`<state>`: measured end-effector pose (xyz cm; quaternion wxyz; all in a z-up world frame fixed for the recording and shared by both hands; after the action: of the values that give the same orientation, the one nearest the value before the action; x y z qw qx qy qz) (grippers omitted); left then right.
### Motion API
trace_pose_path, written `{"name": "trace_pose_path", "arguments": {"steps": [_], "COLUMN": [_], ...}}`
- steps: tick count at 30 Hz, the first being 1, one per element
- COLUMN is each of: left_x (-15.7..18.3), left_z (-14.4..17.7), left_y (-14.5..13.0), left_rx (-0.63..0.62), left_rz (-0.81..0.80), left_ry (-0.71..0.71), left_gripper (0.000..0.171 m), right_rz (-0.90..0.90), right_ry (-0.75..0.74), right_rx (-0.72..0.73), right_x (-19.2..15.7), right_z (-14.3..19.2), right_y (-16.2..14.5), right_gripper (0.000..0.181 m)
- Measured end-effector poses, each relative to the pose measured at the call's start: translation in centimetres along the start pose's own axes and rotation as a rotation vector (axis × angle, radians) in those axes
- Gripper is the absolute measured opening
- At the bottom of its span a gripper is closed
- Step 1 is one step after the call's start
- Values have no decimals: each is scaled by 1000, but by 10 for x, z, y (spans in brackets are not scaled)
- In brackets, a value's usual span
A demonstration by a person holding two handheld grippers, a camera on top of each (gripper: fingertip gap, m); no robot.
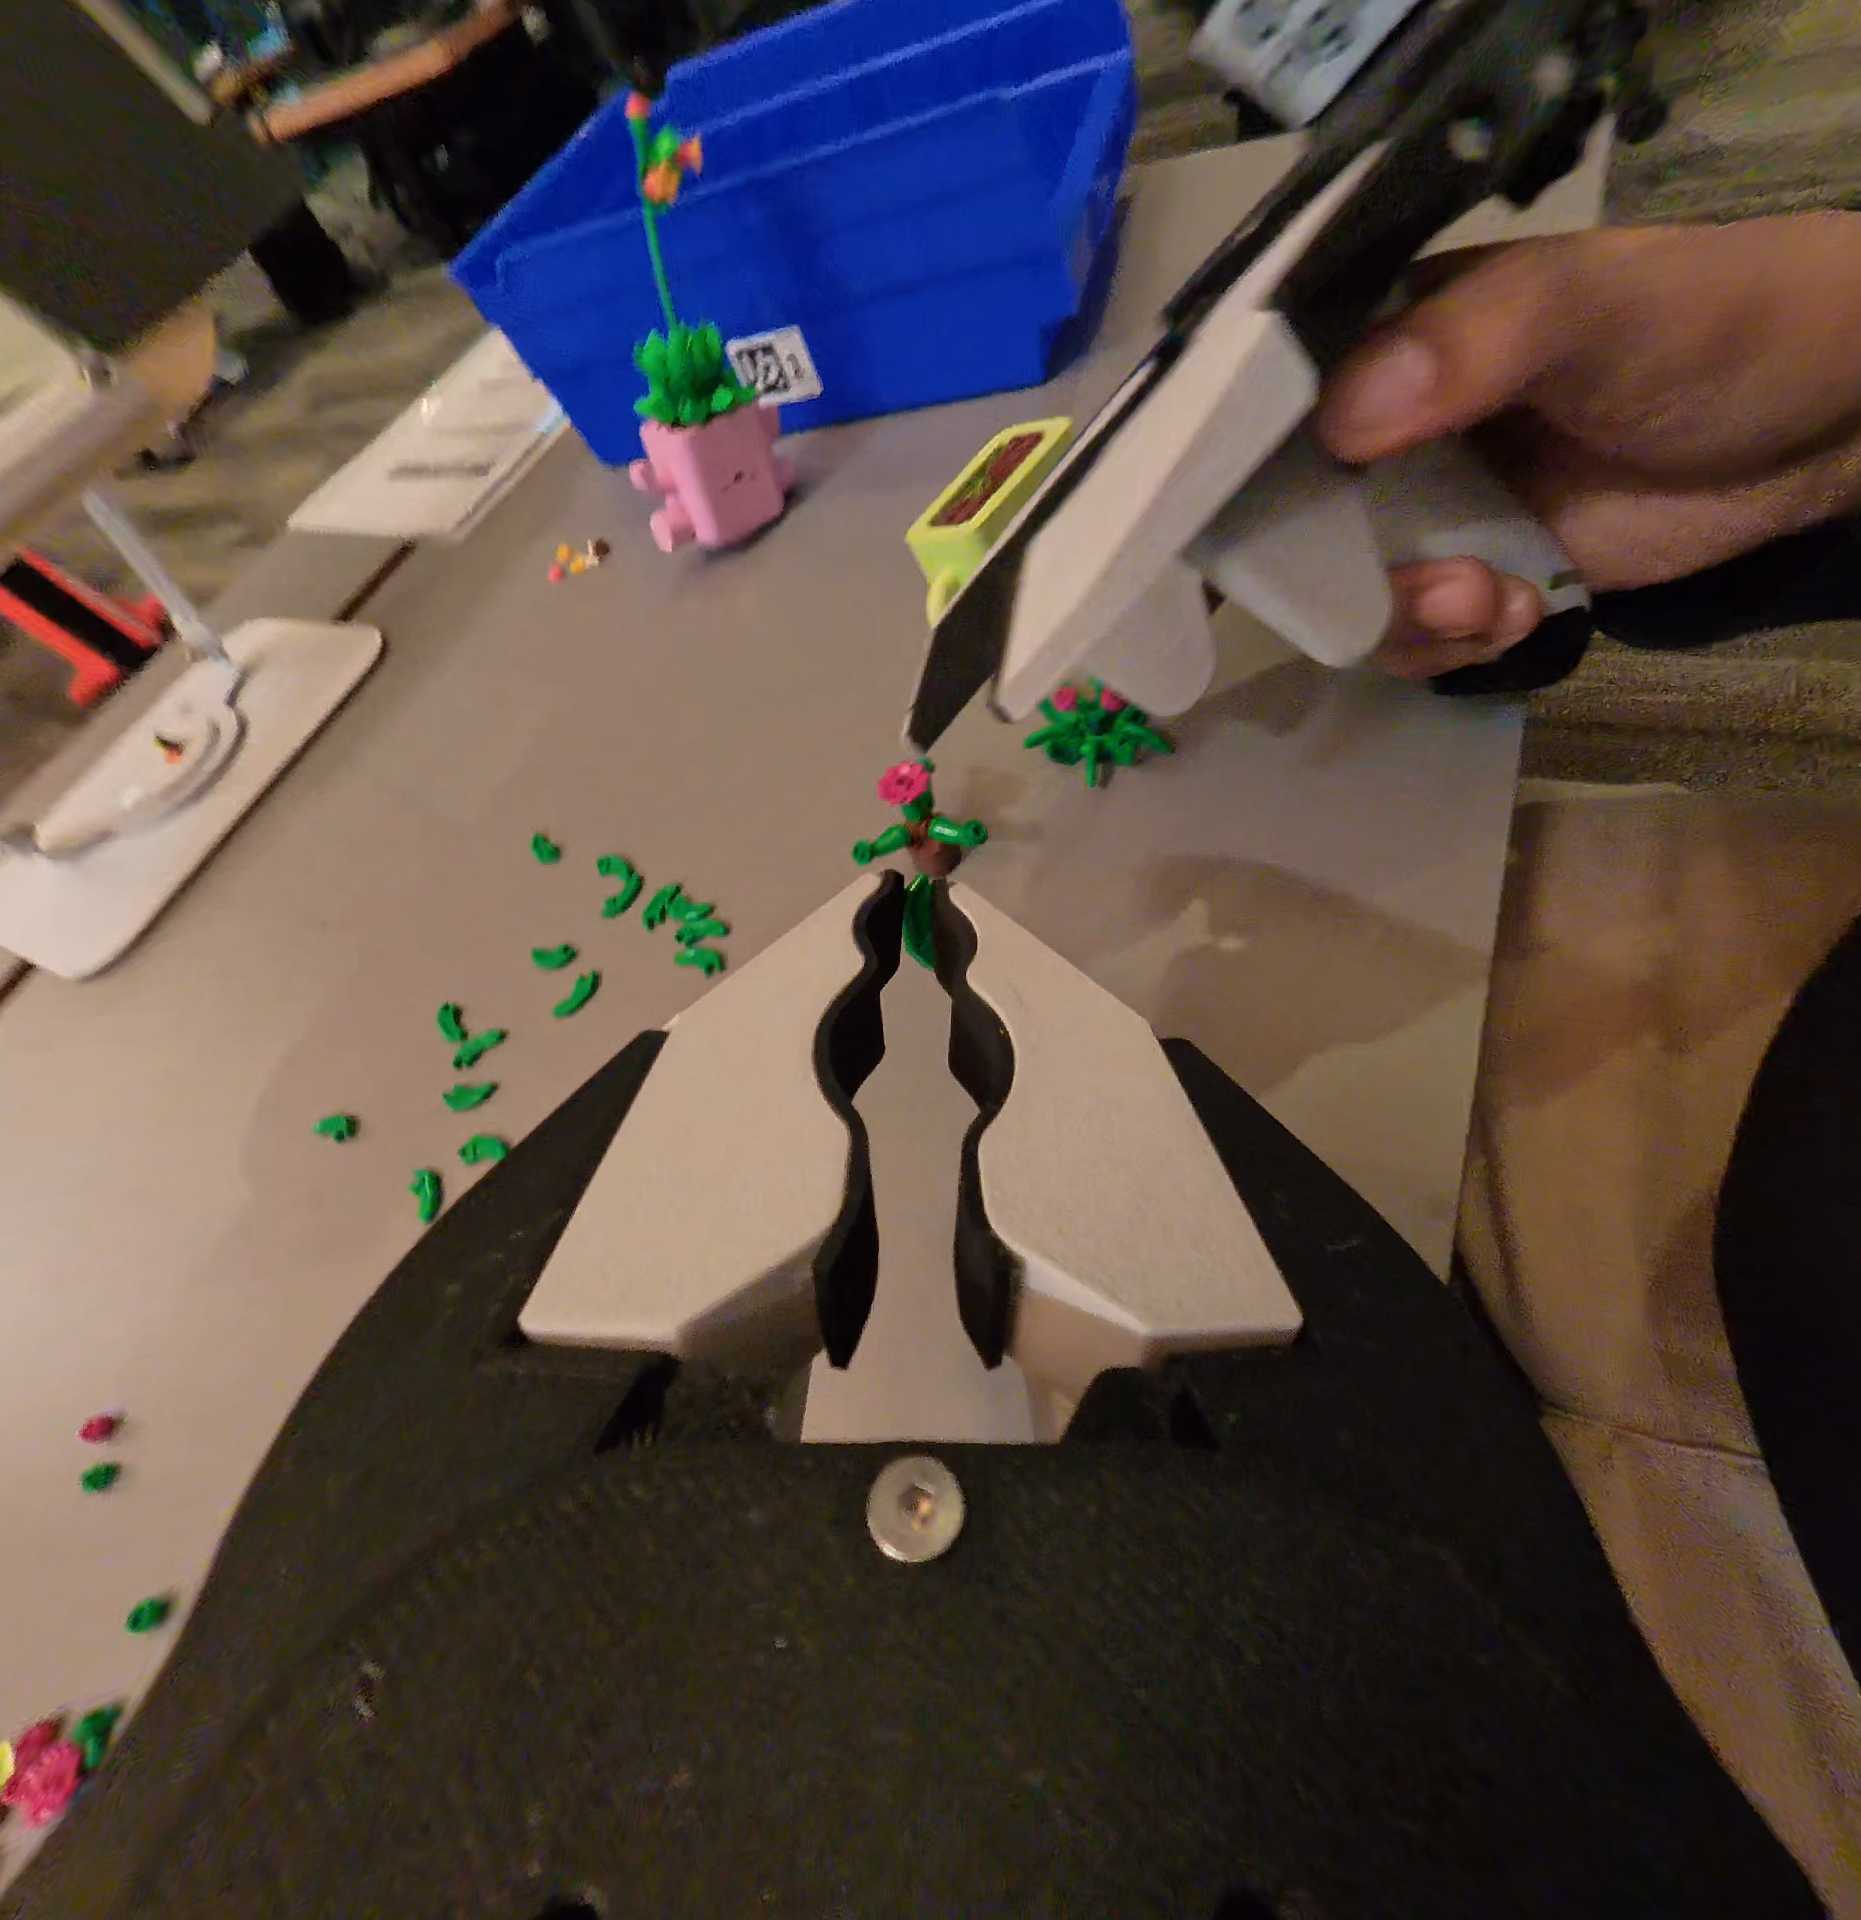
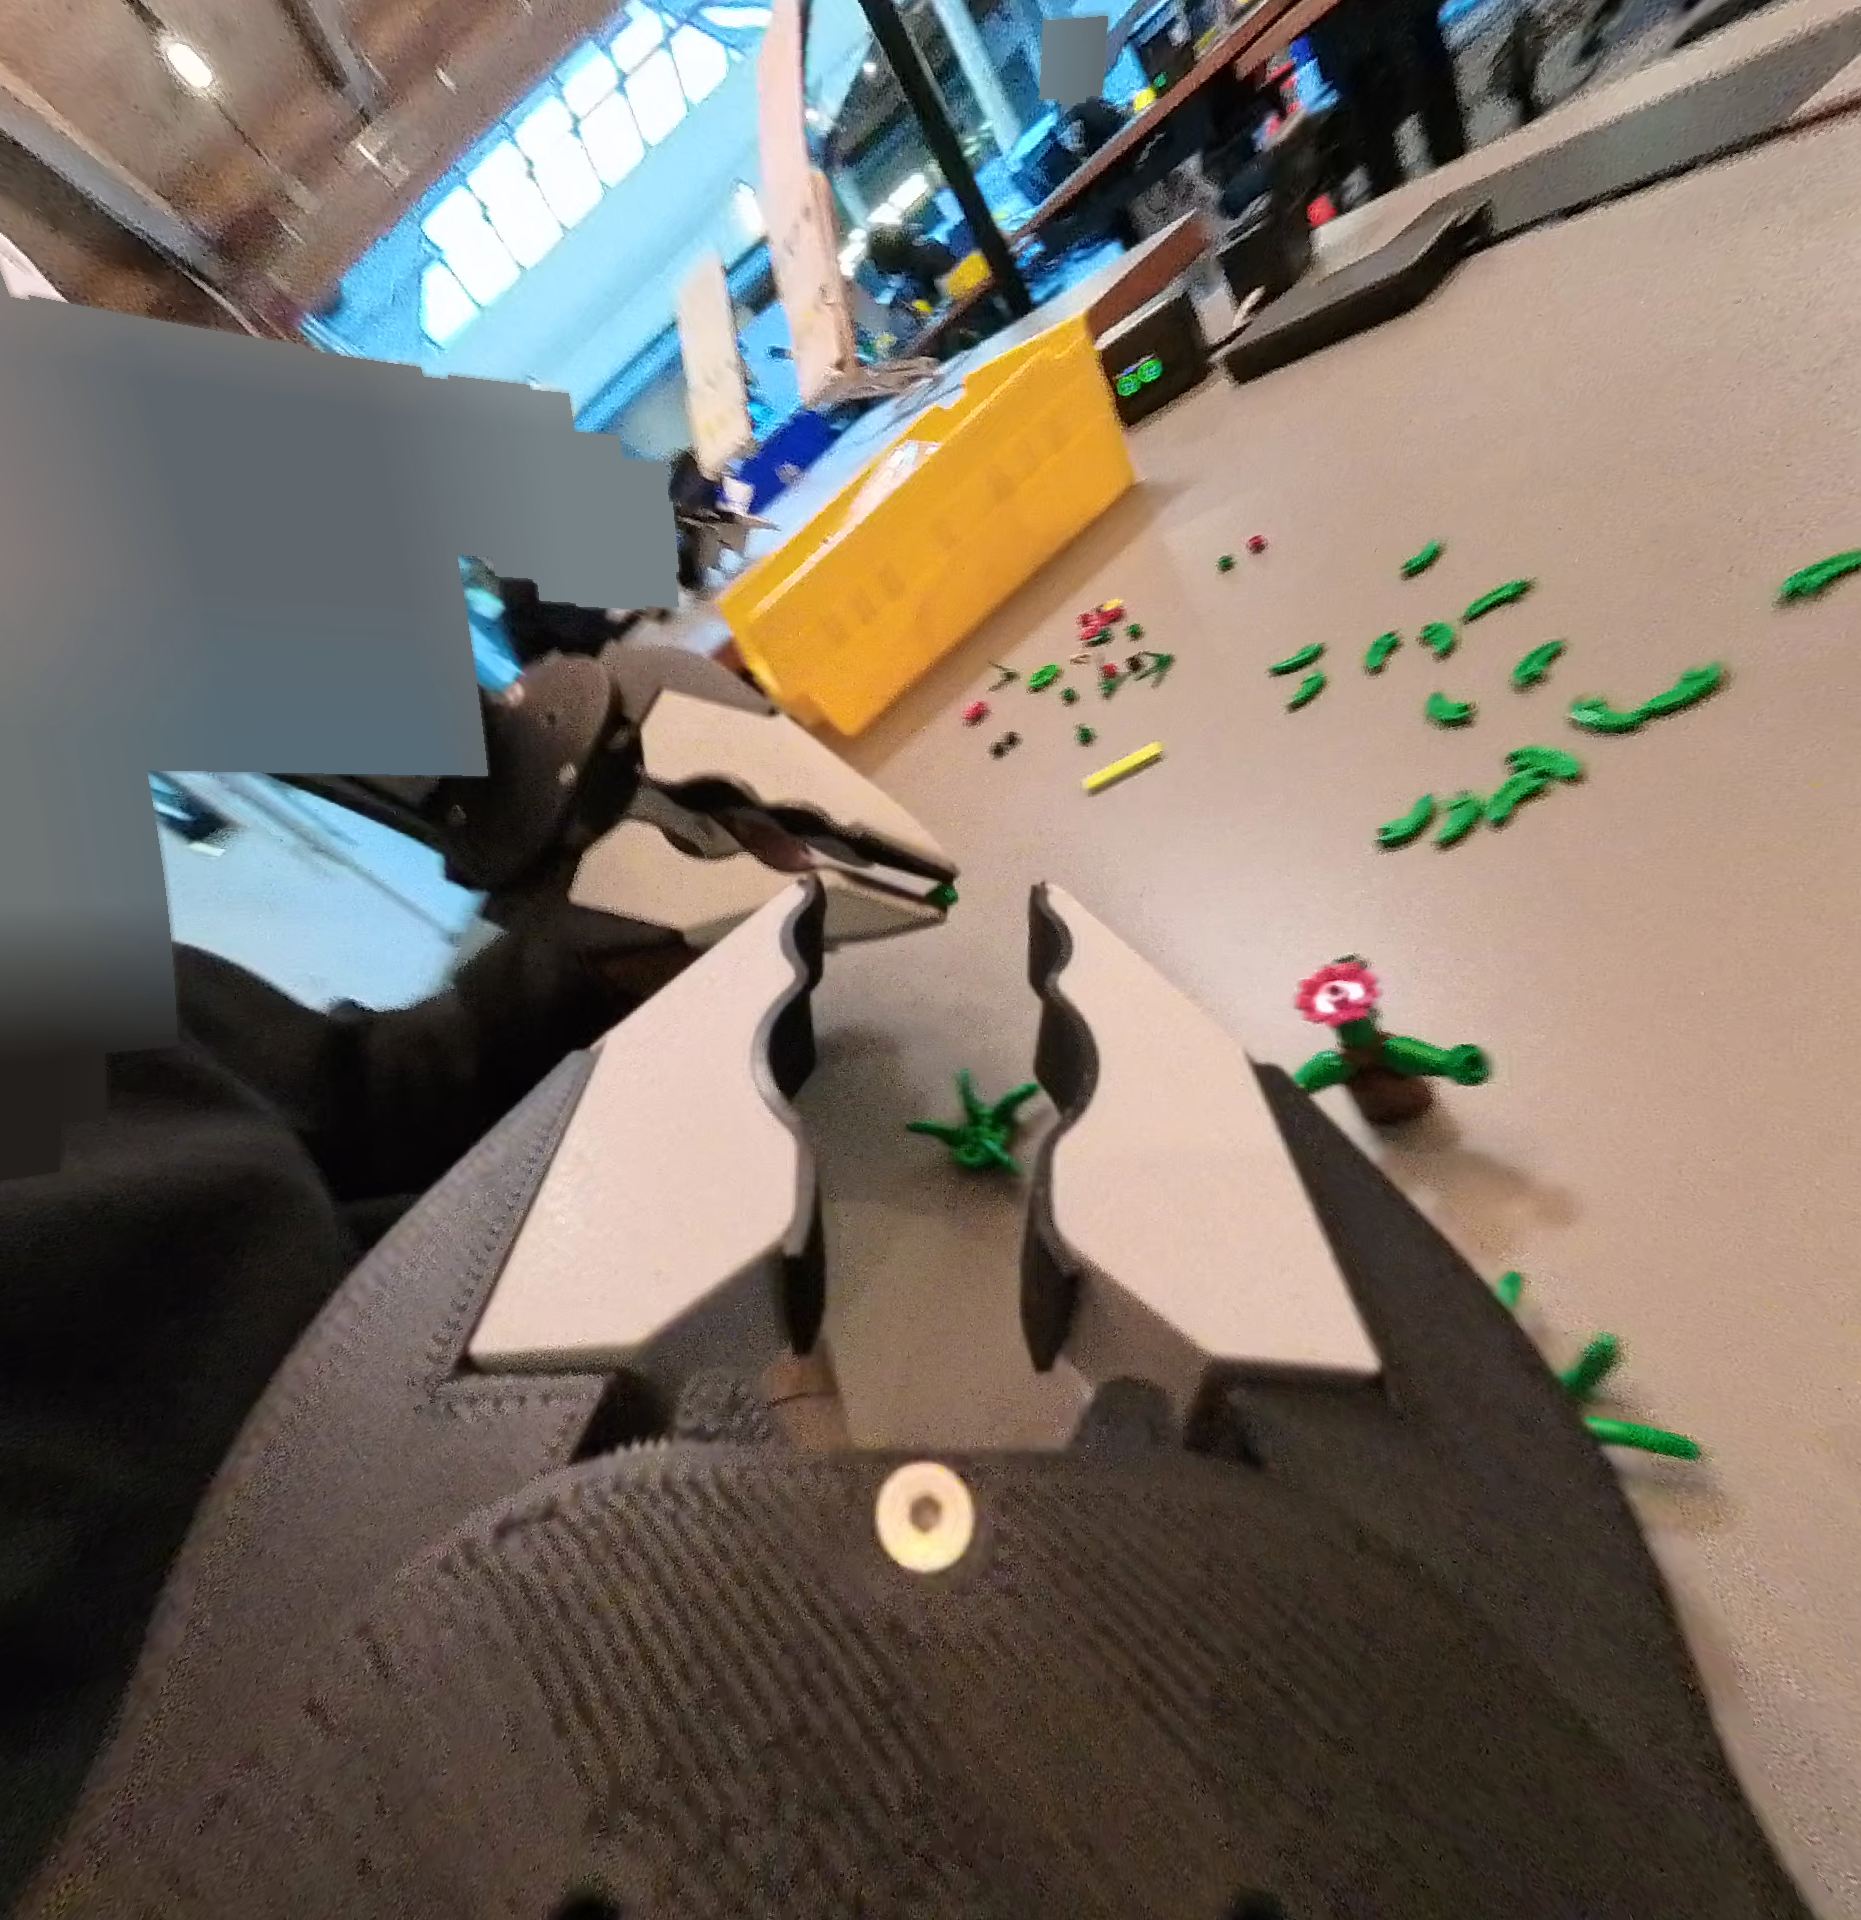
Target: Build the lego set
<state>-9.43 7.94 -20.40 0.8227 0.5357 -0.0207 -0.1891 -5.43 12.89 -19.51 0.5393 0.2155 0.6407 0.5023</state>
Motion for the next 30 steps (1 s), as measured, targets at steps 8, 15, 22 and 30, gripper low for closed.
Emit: {"name": "trace_pose_path", "arguments": {"steps": [8, 15, 22, 30], "left_x": [26, 33, 25, 22], "left_z": [4, 2, 3, 13], "left_y": [16, 13, 11, 18], "left_rx": [79, 83, 109, 208], "left_rz": [-110, -89, 167, 474], "left_ry": [-41, -92, -185, -385], "left_gripper": [2, 5, 25, 3], "right_rz": [-268, -360, -270, -310], "right_ry": [198, 304, 278, 360], "right_rx": [-67, -101, -58, 43], "right_x": [-10, -15, -18, -26], "right_z": [-5, 1, 3, 6], "right_y": [-14, -20, -13, -4], "right_gripper": [24, 0, 0, 0]}}
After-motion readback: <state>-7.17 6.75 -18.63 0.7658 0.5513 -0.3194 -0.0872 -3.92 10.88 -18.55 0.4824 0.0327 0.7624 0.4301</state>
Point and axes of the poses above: each gripper's, where its closed fingertips meet, z back along the fingers, y out of its top, x = y × z across the jaws, the point moved 3 cm from there along z, back along the fingers, and after that the axes turned 8 degrees about z, right-handed, at the moved point
